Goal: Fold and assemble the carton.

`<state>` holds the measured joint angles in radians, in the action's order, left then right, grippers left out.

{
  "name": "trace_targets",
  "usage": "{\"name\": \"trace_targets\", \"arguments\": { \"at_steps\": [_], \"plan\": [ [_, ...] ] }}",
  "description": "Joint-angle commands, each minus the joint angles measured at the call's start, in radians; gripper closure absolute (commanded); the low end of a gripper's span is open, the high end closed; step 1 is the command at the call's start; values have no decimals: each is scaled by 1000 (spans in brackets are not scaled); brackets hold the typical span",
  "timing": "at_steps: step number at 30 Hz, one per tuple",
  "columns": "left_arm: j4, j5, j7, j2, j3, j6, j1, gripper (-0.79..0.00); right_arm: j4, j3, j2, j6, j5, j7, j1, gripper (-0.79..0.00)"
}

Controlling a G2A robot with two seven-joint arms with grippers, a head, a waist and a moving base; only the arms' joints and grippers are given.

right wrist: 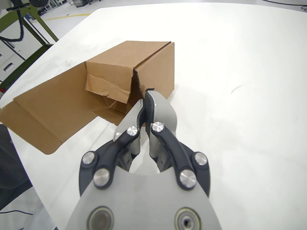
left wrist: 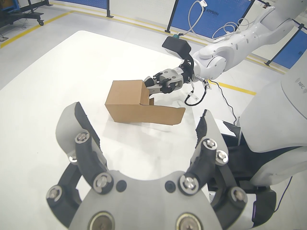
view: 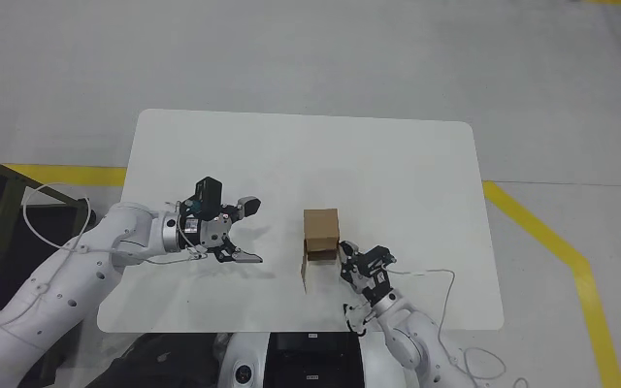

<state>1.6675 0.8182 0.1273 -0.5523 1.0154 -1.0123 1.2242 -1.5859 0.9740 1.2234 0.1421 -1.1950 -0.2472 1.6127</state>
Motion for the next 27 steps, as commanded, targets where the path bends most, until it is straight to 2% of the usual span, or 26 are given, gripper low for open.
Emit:
{"name": "trace_targets", "arguments": {
  "at_steps": [1, 8, 11, 15, 21, 27],
  "plan": [
    [1, -1, -4, 0, 0, 0, 0, -785, -16, 5, -1, 6, 1, 4, 5, -92],
    [5, -7, -8, 2, 3, 0, 0, -785, -69, -3, 3, 6, 3, 51, -5, -120],
    [4, -10, -6, 4, 7, 0, 2, -785, -78, -9, 5, -11, -15, 70, -11, -262],
    [0, -12, -2, 7, 11, 0, 6, -785, -78, -3, 5, -6, 2, 78, -3, -542],
    [0, -13, -3, 9, 9, 0, 7, -785, -62, 30, -2, 41, 36, 76, 21, -683],
    [0, -15, -8, 10, 5, 0, 3, -785, -53, 51, -8, 54, 14, 78, 29, -727]
  ]
}}
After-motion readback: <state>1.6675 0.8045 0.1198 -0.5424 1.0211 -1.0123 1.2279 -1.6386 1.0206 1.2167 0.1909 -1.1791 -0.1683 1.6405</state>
